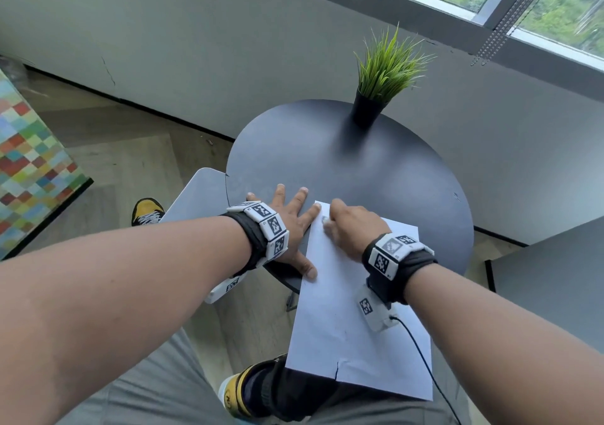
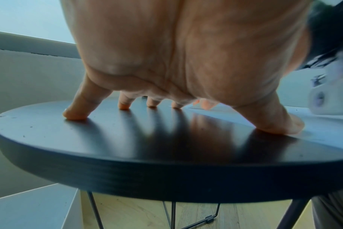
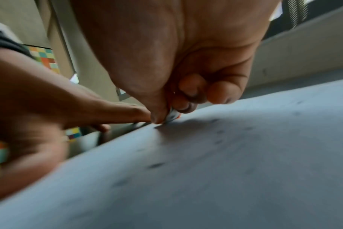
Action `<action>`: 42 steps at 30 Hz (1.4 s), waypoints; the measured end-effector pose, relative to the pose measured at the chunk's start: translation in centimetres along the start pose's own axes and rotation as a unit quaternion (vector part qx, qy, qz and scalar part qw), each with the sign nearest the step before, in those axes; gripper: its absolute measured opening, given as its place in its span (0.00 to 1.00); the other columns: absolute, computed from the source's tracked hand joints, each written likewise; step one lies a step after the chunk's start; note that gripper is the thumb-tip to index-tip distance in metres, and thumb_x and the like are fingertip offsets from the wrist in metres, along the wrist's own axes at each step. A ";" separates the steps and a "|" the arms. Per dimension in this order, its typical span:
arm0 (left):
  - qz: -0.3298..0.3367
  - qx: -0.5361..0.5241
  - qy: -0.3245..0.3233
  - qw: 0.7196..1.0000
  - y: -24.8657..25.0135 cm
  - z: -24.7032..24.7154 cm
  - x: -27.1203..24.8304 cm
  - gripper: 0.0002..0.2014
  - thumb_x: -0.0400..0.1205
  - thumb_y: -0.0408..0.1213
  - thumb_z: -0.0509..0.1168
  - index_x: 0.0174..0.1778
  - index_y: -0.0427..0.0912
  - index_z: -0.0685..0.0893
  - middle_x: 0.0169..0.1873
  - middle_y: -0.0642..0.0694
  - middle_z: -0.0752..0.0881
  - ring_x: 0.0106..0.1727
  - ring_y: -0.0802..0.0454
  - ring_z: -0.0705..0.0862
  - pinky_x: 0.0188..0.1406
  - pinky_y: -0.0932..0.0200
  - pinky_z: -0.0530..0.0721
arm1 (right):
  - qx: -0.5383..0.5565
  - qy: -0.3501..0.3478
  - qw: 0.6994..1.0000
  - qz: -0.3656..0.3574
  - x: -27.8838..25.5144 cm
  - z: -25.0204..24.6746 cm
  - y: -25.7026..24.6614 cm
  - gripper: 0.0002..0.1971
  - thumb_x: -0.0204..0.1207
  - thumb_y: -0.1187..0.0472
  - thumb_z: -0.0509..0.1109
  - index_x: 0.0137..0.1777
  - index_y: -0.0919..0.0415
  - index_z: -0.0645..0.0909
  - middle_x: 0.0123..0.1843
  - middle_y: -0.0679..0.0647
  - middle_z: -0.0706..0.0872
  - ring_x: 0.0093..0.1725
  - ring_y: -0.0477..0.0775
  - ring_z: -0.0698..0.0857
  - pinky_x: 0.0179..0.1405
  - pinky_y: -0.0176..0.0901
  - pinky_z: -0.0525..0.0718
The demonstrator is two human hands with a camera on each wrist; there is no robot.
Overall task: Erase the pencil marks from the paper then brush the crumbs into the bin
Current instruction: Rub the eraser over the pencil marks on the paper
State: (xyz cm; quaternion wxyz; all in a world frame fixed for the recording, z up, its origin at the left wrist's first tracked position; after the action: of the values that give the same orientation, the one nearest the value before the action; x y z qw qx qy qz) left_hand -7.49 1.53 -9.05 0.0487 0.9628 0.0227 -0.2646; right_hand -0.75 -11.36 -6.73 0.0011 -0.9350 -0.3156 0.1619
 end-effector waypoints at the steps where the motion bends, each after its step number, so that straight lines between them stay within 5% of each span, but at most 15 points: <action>1: -0.002 0.000 -0.001 1.000 0.0 0.1 0.0 0.71 0.57 0.87 0.63 0.87 0.60 0.32 0.87 0.52 0.30 0.87 0.30 0.35 0.70 0.08 0.53 | 0.014 0.006 0.999 0.028 0.4 -0.5 0.6 0.14 0.84 0.48 0.57 0.57 0.59 0.69 0.56 0.66 0.84 0.51 0.69 0.83 0.45 0.53 0.78; 6: -0.006 0.001 0.004 1.000 0.1 0.1 -0.2 0.70 0.57 0.87 0.63 0.87 0.60 0.34 0.87 0.52 0.31 0.87 0.31 0.35 0.70 0.08 0.53 | 0.053 -0.004 0.998 -0.027 -0.3 0.6 -1.2 0.11 0.83 0.50 0.59 0.55 0.58 0.69 0.54 0.65 0.85 0.51 0.68 0.83 0.43 0.50 0.75; 11: -0.002 0.003 0.004 1.000 0.1 0.1 -0.2 0.70 0.57 0.87 0.63 0.87 0.61 0.33 0.87 0.52 0.31 0.87 0.30 0.36 0.70 0.08 0.53 | 0.075 0.016 0.995 0.062 1.3 -0.5 0.6 0.13 0.81 0.49 0.61 0.53 0.59 0.71 0.54 0.65 0.85 0.51 0.68 0.83 0.50 0.53 0.82; 15: -0.005 -0.004 0.008 1.000 0.1 0.1 -0.4 0.71 0.56 0.87 0.63 0.87 0.60 0.34 0.88 0.52 0.31 0.87 0.31 0.35 0.70 0.08 0.53 | 0.067 -0.011 0.998 -0.006 0.6 0.3 -1.6 0.10 0.82 0.50 0.61 0.51 0.57 0.70 0.53 0.64 0.85 0.51 0.68 0.83 0.43 0.51 0.77; 19: -0.005 -0.004 0.006 1.000 0.2 -0.2 -0.3 0.70 0.57 0.87 0.63 0.88 0.60 0.35 0.88 0.52 0.32 0.87 0.30 0.36 0.69 0.07 0.54 | 0.080 0.001 0.996 0.048 1.6 -0.7 -0.5 0.12 0.80 0.48 0.63 0.52 0.57 0.73 0.55 0.64 0.85 0.52 0.67 0.84 0.51 0.53 0.83; 24: -0.009 -0.004 0.008 1.000 0.2 0.2 -0.3 0.70 0.57 0.87 0.64 0.87 0.60 0.34 0.88 0.52 0.31 0.87 0.31 0.35 0.69 0.07 0.53 | 0.063 -0.022 0.997 -0.026 0.2 0.2 -1.5 0.09 0.81 0.52 0.62 0.53 0.56 0.72 0.55 0.61 0.85 0.54 0.67 0.83 0.46 0.51 0.79; 28: -0.006 -0.004 0.002 1.000 0.1 0.1 -0.1 0.71 0.56 0.87 0.63 0.87 0.61 0.33 0.87 0.52 0.30 0.87 0.30 0.35 0.69 0.07 0.52 | 0.060 0.002 0.998 0.033 0.1 -0.1 0.8 0.12 0.82 0.49 0.59 0.53 0.58 0.69 0.54 0.66 0.85 0.48 0.67 0.82 0.47 0.52 0.81; 32: -0.006 0.000 0.005 1.000 0.1 0.2 0.0 0.71 0.56 0.88 0.62 0.87 0.61 0.33 0.87 0.52 0.30 0.87 0.31 0.34 0.70 0.08 0.52 | 0.020 -0.036 0.997 -0.066 -1.1 1.0 -1.3 0.19 0.84 0.49 0.58 0.69 0.58 0.67 0.58 0.65 0.85 0.54 0.69 0.83 0.48 0.54 0.80; 37: -0.008 -0.001 -0.003 1.000 0.2 0.1 -0.2 0.71 0.56 0.88 0.62 0.87 0.61 0.32 0.87 0.52 0.29 0.87 0.30 0.34 0.70 0.07 0.51 | 0.044 -0.008 0.998 0.043 -0.2 -0.4 1.5 0.13 0.83 0.48 0.57 0.53 0.59 0.68 0.54 0.66 0.84 0.47 0.67 0.81 0.46 0.53 0.80; 39: -0.010 0.000 0.001 1.000 0.1 0.3 -0.1 0.71 0.56 0.87 0.63 0.87 0.61 0.32 0.87 0.52 0.30 0.87 0.30 0.35 0.70 0.08 0.51 | 0.028 -0.008 1.000 0.006 -0.9 0.0 0.4 0.11 0.84 0.49 0.55 0.52 0.58 0.65 0.54 0.66 0.84 0.45 0.67 0.79 0.42 0.52 0.76; 42: -0.009 0.004 0.006 1.000 0.1 0.2 0.0 0.71 0.56 0.88 0.62 0.87 0.61 0.32 0.87 0.51 0.30 0.87 0.30 0.35 0.70 0.08 0.52 | 0.004 -0.031 0.998 -0.060 -2.1 1.1 -1.3 0.15 0.85 0.47 0.54 0.64 0.56 0.66 0.54 0.65 0.85 0.49 0.68 0.83 0.42 0.53 0.78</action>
State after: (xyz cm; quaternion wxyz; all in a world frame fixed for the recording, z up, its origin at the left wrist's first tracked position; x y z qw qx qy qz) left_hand -7.55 1.37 -9.22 0.0420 0.9644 0.0309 -0.2591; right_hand -3.41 -11.62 -6.98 0.0046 -0.9090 -0.3703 0.1912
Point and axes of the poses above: each hand's wrist, its own x-axis towards the middle knuckle, its own z-axis out of the palm, y = z × x, the point moved 4 cm from there along x, towards the middle knuckle
